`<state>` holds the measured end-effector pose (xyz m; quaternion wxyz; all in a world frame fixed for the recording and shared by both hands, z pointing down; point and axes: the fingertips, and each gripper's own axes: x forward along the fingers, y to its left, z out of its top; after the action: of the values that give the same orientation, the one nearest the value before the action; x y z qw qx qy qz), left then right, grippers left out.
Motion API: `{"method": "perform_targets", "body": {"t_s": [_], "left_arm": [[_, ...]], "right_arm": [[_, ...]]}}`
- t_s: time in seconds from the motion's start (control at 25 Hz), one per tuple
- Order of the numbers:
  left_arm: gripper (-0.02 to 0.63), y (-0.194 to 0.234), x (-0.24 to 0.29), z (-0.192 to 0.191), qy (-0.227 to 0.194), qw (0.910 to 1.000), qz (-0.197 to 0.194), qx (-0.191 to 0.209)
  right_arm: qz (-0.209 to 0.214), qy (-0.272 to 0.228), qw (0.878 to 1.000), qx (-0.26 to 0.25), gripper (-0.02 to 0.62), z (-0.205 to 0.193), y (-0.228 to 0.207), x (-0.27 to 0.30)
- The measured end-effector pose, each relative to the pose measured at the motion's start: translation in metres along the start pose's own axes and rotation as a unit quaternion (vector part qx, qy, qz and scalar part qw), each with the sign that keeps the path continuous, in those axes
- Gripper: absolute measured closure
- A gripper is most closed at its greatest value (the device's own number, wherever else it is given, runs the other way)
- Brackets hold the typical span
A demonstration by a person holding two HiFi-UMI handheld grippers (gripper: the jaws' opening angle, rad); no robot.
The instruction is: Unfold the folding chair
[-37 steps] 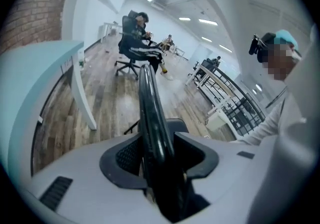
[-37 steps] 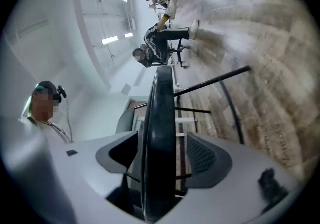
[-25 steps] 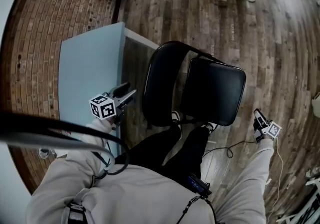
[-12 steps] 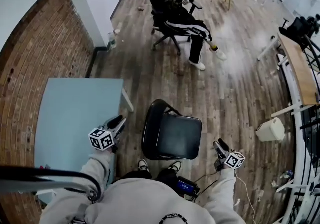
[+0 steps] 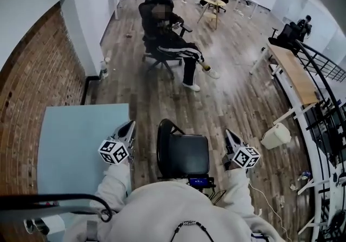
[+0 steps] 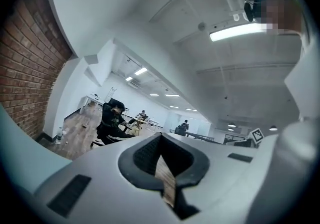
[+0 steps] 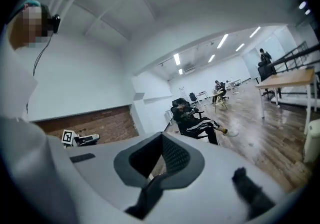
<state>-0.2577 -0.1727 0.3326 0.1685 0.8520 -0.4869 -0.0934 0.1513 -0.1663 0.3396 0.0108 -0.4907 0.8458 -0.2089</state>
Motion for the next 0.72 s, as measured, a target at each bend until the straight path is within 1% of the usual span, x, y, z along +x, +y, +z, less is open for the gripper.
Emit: {"method": "perform_targets", "body": {"t_s": [0.08,0.16,0.2,0.28,0.32,0.36,0.44,0.56,0.64,0.72], "left_arm": [[0.601,0.005,-0.001,0.01,-0.003,0.9999,0.007,0.008],[0.601,0.003,0.0,0.021,-0.002,0.9995,0.015,0.027],[0.601,0.001,0.003,0.027,0.0,0.9988,0.02,0.046],[0.601,-0.009,0.011,0.04,0.009,0.9946,0.032,0.098],[0.601,-0.017,0.016,0.046,0.013,0.9922,0.031,0.12],[0.601,-0.027,0.022,0.051,0.015,0.9907,0.023,0.133],[0.601,-0.05,0.035,0.058,0.016,0.9897,0.0,0.142],[0.601,-0.079,0.05,0.059,0.019,0.9885,-0.034,0.146],[0.601,-0.091,0.054,0.056,0.023,0.9876,-0.048,0.148],[0.601,-0.096,0.054,0.053,0.026,0.9868,-0.056,0.149]], "right_arm": [[0.004,0.01,0.999,-0.039,0.589,0.015,0.025,0.015],[0.014,0.011,0.998,-0.056,0.591,0.026,0.051,0.025],[0.022,0.007,0.998,-0.061,0.589,0.031,0.066,0.031],[0.046,-0.003,0.997,-0.069,0.589,0.042,0.1,0.045],[0.061,-0.007,0.995,-0.075,0.591,0.046,0.119,0.053],[0.075,-0.01,0.994,-0.081,0.591,0.05,0.138,0.06],[0.096,-0.015,0.991,-0.095,0.591,0.056,0.172,0.073],[0.11,-0.012,0.986,-0.123,0.591,0.057,0.212,0.09],[0.118,-0.008,0.984,-0.137,0.591,0.055,0.23,0.095],[0.121,-0.007,0.982,-0.146,0.591,0.055,0.239,0.094]]}}
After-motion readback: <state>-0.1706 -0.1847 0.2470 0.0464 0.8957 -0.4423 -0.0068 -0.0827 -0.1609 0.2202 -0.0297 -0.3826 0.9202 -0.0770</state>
